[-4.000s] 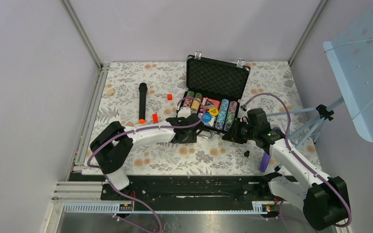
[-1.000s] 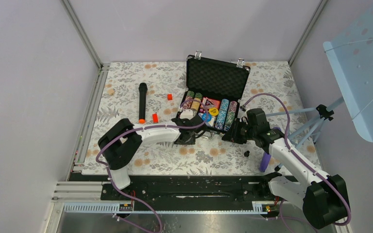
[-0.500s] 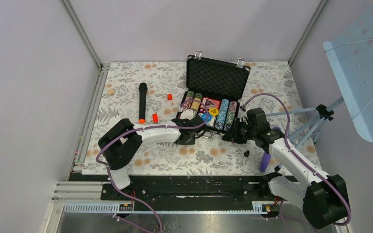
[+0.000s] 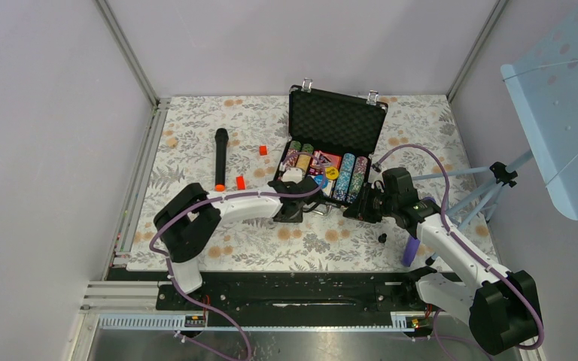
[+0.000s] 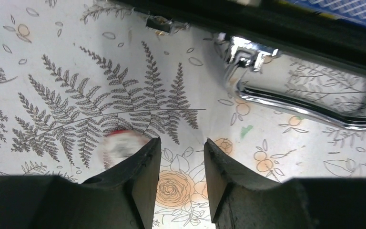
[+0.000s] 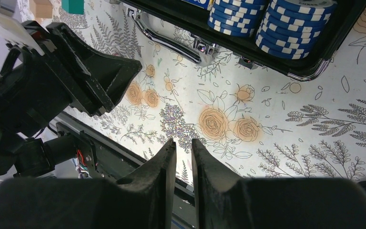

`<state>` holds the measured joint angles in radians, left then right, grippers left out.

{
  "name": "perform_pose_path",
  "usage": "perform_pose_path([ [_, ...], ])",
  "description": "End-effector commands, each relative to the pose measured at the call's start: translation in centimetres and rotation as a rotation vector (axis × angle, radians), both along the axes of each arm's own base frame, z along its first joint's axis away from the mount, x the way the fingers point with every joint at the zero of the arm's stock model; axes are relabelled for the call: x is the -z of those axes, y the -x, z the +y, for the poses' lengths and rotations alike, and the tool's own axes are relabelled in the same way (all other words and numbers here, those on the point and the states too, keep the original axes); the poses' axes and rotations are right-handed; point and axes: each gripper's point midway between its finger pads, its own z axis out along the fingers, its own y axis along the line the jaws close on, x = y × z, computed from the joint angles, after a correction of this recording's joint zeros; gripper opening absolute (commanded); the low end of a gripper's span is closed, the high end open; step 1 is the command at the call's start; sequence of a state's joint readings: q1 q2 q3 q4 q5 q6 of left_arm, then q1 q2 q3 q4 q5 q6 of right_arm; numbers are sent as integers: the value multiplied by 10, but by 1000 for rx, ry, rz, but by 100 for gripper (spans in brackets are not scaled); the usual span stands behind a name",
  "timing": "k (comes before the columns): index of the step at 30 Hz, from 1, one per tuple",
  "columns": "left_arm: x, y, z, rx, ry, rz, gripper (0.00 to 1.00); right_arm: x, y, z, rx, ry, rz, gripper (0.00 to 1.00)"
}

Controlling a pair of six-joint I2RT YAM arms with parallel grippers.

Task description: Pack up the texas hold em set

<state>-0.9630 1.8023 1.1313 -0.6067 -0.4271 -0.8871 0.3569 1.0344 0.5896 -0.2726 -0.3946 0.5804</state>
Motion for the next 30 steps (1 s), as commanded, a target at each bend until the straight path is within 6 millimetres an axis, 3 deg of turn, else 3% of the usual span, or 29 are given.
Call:
perform_pose_path([
  [1, -24, -15, -14, 20, 14, -52, 40, -9, -5, 3, -5, -28, -27, 25],
  [9, -33, -19, -9, 4, 22, -61, 40, -7, -5, 3, -6, -27, -25, 25],
  [13, -30, -16, 20, -59, 28, -62, 43, -7, -4, 3, -9, -25, -26, 26],
  [19, -32, -12, 82, -182, 14, -90, 63, -3, -3, 2, -8, -20, -15, 25],
  [23, -23, -9, 113, -241, -7, -77, 68, -3, -3, 3, -11, -23, -9, 26],
  [26, -15, -7, 126, -268, 3, -65, 71, -2, -3, 3, -10, -20, -11, 25],
  [30, 0, -3, 127, -268, 9, -31, 72, -2, -4, 3, -11, -21, -9, 25],
])
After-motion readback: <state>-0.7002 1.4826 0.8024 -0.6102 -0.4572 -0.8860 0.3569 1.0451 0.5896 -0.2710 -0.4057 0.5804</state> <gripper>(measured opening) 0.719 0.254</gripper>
